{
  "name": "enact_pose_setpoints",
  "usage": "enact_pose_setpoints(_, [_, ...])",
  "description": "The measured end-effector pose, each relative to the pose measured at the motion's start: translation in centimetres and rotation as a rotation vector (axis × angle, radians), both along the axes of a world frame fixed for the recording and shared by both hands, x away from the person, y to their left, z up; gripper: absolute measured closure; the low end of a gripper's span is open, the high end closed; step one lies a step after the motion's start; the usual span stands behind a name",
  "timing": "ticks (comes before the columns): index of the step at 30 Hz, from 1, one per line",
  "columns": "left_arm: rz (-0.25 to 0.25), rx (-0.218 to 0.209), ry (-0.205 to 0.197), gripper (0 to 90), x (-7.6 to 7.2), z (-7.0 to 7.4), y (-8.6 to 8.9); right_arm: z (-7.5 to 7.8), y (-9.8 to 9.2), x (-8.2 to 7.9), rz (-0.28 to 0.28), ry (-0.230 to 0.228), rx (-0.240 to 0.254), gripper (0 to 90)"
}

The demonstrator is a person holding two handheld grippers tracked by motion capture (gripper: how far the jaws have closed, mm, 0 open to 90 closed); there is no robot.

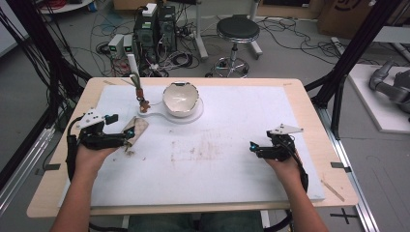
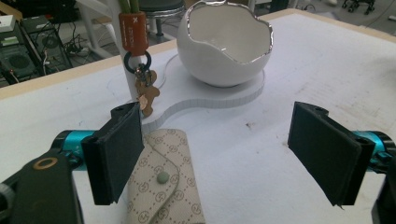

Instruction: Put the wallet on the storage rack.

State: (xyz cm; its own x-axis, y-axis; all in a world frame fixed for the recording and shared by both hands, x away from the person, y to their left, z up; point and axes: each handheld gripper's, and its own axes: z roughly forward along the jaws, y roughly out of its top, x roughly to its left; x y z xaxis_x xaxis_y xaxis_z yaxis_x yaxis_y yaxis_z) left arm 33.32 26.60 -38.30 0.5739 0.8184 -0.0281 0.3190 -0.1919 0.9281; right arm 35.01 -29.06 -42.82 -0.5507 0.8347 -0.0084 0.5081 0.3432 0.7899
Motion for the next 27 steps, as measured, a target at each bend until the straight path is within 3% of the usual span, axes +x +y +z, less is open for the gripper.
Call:
enact_pose_setpoints(12, [0.052,0.048,0.104,18.3,1.3,-3.0,0.9,-0.1,0.1,0.0,0.011,0.003,-0.006,16.2])
enact_pose_setpoints(27, [0.090,0.129,0.205,18.0,3.4,-5.2,0.8,-0.2,0.4,-0.1,0.019,0.007,-0.028,16.2])
